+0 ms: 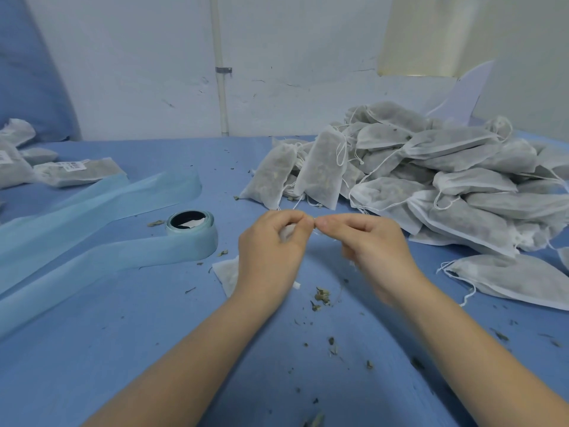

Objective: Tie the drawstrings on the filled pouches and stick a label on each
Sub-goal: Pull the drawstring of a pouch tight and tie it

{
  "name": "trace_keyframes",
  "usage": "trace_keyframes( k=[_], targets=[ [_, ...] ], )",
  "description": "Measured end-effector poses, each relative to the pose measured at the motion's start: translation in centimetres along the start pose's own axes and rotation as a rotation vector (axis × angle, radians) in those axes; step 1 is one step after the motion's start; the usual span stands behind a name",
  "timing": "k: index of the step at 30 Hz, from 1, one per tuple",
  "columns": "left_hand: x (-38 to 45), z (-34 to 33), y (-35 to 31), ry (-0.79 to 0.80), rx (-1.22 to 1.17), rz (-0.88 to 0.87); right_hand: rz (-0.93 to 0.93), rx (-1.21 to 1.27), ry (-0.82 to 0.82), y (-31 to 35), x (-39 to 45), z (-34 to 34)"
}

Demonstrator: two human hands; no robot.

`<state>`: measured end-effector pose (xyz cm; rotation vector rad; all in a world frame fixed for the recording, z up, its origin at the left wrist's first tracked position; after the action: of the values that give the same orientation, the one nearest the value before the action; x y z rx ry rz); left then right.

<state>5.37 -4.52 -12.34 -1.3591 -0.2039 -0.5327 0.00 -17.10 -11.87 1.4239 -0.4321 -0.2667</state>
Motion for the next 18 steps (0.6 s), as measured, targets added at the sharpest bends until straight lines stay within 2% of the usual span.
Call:
trace_keyframes(
  k=[3, 5, 9, 11, 14, 16, 18],
  targets=[
    [0.0, -0.2, 0.1, 0.006, 0.012, 0.004, -0.048, 0.040, -0.013, -0.5, 0.2, -0.3],
    [0.2, -0.5, 0.4, 0.029, -0.027, 0.047, -0.096, 0.150, 0.023, -0.7, 0.3, -0.6],
    [0.6, -1.1, 1.0, 0.069, -0.342, 0.237, -0.188, 0.441, 0.151, -1.0, 0.3, -1.6],
    [0.7, -1.1, 1.1, 0.093, -0.408, 0.269, -0.238, 0.555, 0.193, -1.0, 0.3, -2.0],
    [0.7, -1.1, 1.3, 0.108, -0.333, 0.222, -0.285, 0.621, 0.192, -1.1, 0.3, -2.0],
    [0.4, -0.9, 1.2, 0.053, -0.308, 0.158, -0.300, 0.621, 0.177, -1.1, 0.3, -1.9],
    [0.0, -0.5, 0.7, -0.004, -0.158, -0.010, -0.301, 0.611, 0.162, -1.1, 0.3, -1.9]
  ],
)
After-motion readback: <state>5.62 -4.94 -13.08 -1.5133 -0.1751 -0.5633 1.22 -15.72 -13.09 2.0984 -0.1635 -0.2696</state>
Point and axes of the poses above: each hand's wrist, its own x-axis towards the middle knuckle, its own z-axis out of the back of the hand, y = z × x, the point moved 2 cm from there along x, towards the middle knuckle, and after that the axes turned 3 degrees about -z, right-handed, at the moved point
